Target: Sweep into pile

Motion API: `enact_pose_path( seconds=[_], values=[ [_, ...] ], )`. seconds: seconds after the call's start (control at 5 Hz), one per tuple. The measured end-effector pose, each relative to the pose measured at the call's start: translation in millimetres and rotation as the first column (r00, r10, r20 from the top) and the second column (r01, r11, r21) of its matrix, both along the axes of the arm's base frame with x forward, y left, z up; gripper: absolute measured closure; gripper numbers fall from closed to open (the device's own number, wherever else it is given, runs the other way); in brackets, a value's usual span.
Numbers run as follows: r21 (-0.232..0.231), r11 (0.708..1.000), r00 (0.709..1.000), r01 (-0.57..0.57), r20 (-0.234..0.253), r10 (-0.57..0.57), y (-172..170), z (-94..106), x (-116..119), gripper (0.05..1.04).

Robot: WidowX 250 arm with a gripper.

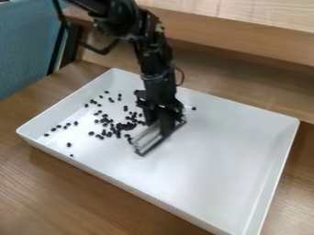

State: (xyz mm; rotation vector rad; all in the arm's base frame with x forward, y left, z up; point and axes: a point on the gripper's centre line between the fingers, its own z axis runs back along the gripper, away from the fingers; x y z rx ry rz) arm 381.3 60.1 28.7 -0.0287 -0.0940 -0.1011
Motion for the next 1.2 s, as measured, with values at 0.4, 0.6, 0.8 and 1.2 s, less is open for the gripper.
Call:
enact_pose_path(
  seconds=[0.4, 0.6, 0.8, 1.2],
  values=[
    [0.012, 0.999, 0.999, -0.034, -0.004, 0.034, 23.5, -0.6, -7.6, 0.691],
    [0.01, 0.999, 0.999, -0.049, -0.015, 0.049, 34.9, -1.0, -10.4, 0.691],
    [0.011, 0.998, 0.998, -0.062, -0.016, 0.062, 46.6, -0.2, -6.0, 0.691],
    [0.012, 0.996, 0.996, -0.089, -0.015, 0.089, 70.0, -0.2, -0.6, 0.691]
  ],
)
